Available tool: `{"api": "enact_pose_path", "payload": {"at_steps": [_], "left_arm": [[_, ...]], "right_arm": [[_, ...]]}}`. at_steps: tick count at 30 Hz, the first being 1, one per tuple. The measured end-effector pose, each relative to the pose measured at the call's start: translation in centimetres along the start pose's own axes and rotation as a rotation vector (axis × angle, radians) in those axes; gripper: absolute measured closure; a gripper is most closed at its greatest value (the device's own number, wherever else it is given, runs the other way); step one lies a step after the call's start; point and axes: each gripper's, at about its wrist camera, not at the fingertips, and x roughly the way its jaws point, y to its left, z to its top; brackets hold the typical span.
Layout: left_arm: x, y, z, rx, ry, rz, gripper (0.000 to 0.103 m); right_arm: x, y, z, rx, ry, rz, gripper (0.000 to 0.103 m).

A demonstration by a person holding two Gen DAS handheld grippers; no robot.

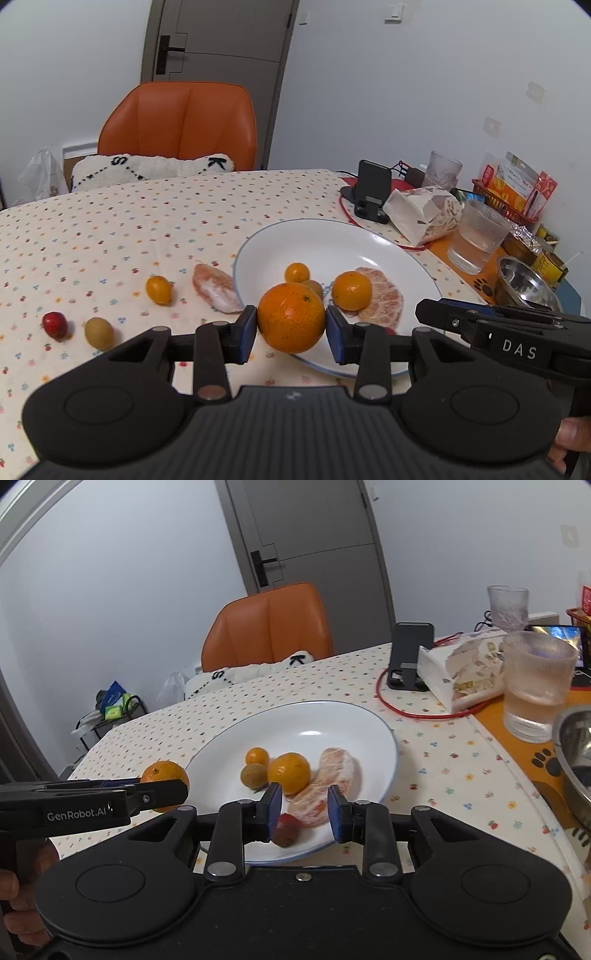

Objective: Organize fruits
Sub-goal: 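Carry the orange and the red plum toward the white plate with both tools, then lower the orange and red plum into the white plate and open both tools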

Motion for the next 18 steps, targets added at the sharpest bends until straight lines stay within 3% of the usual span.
{"api": "enact_pose_path", "payload": {"at_steps": [8,18], "left_arm": [[0.5,-1.3,0.1,0.031,0.004,-0.018,0.064],[-1.4,-0.2,0.0,0.018,-0.033,0.067,0.043]], "right_arm": [[-0.5,-0.4,-0.5,0.006,-0.014,-0.013,0.063],[-0.8,0.7,-0.5,-0.001,-0.018,0.010,0.060]]}}
